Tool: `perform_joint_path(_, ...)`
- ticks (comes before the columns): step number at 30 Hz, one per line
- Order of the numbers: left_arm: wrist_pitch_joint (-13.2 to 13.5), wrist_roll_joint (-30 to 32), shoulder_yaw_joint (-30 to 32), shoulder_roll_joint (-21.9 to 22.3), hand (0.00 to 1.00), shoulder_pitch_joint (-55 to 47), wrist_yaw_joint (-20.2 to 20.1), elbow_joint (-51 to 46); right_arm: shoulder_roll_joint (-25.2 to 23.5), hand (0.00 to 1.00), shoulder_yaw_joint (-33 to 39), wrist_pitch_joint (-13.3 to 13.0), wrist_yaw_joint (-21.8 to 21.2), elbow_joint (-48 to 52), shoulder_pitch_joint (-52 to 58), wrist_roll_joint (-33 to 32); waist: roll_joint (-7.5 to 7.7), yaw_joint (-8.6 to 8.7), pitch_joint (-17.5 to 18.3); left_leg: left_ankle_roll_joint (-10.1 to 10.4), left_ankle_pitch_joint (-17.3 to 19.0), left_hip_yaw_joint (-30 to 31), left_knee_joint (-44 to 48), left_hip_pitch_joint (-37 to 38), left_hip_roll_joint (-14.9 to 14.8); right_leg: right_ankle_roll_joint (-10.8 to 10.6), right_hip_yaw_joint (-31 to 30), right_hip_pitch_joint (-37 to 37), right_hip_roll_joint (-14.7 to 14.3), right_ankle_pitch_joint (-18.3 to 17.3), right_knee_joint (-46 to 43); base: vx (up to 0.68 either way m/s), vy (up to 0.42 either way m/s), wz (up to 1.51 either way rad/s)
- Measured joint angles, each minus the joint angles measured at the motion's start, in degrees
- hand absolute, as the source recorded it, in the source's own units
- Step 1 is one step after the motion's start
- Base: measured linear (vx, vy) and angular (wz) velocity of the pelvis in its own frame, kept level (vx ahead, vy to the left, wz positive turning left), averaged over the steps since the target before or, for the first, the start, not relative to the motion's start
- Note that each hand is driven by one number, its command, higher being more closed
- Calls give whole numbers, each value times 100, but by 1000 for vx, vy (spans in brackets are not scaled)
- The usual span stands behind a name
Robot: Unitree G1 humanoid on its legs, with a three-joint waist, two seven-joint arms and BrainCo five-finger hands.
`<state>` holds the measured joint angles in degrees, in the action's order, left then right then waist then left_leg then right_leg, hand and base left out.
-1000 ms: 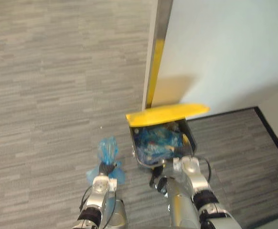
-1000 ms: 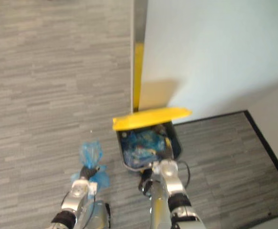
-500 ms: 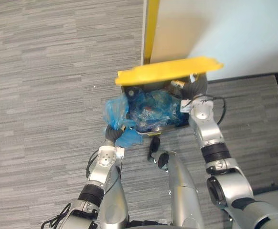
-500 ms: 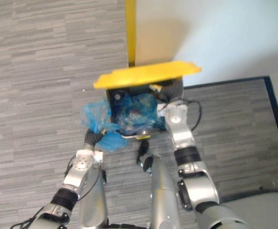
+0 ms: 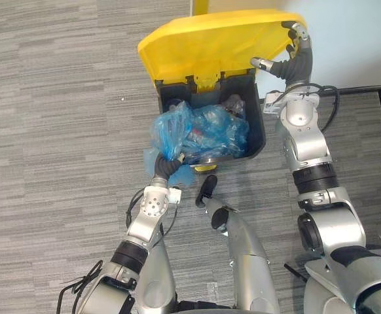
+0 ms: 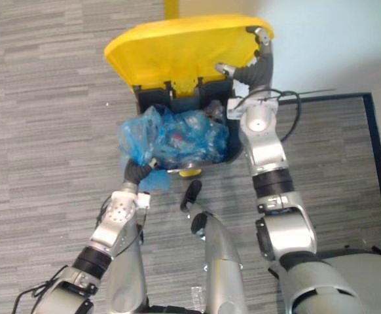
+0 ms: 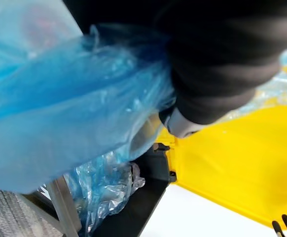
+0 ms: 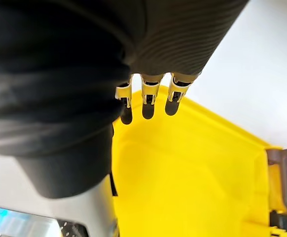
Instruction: Gather rubbish on tea table into small bin, then transfer packed bag to large trash can.
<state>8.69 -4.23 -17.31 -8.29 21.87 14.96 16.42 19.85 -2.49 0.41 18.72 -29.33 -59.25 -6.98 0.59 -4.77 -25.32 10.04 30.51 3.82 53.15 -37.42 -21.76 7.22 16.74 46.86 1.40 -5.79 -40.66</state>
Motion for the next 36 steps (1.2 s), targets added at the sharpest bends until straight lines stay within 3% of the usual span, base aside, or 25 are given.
perform_joint_path(1, 9, -20, -19, 26, 100, 36, 25, -7, -18, 0, -8, 9, -27, -110, -128, -28, 20, -139, 15, -66, -43, 93, 8, -35, 15, -169, 92, -11, -96, 28, 154, 3, -169, 10)
perform_joint_path(3, 23, -41, -177, 47, 100, 85, 65, -12, -32, 0, -2, 4, -31, -192, -334, -37, 57, -201, 24, -189, -111, 153, 46, -52, 107, -21, 190, 20, -112, 188, 294, -26, -88, -20)
perform_joint_path(6, 23, -40, -231, 76, 100, 101, 86, -30, -38, 0, -7, 2, -33, -395, -331, -38, 57, -145, 24, -182, -113, 89, 120, -56, 149, -79, 182, -16, -27, 239, 305, -44, 26, -3)
perform_joint_path(9, 27, -40, -278, 67, 100, 193, 112, -122, -34, 0, -10, 5, -35, -461, -330, -38, 57, -132, 24, 36, -226, -33, 51, -58, 209, -286, 177, -84, 83, 390, 476, -82, 114, -2)
perform_joint_path(15, 48, -43, -439, 44, 100, 399, 241, -499, -165, 0, -57, 4, -82, -546, -339, -41, 63, -158, 28, 183, -432, -25, -93, -41, 361, -212, 160, -276, 162, 705, 816, -48, 69, 11)
perform_joint_path(25, 114, -60, -672, 58, 100, 851, 390, -1276, -166, 0, -106, 4, -114, -700, -351, -40, 68, -114, 31, 143, -511, -199, -382, 272, 420, -242, 94, -593, 178, 812, 1120, -24, 13, -1)
perform_joint_path(29, 335, -65, -830, 62, 100, 1087, 395, -1810, -178, 0, -226, 3, -186, -765, -302, -35, 155, -121, 90, 88, -542, -263, -503, 373, 437, -357, 47, -705, 146, 858, 1323, -51, 6, -2)
perform_joint_path(36, 347, -74, -840, 62, 100, 1447, 538, -1815, -240, 0, -290, 2, -281, -767, -190, -8, 177, -127, 103, 125, -561, -332, -510, 548, 442, -293, -17, -798, 137, 947, 1324, -17, 9, -3)
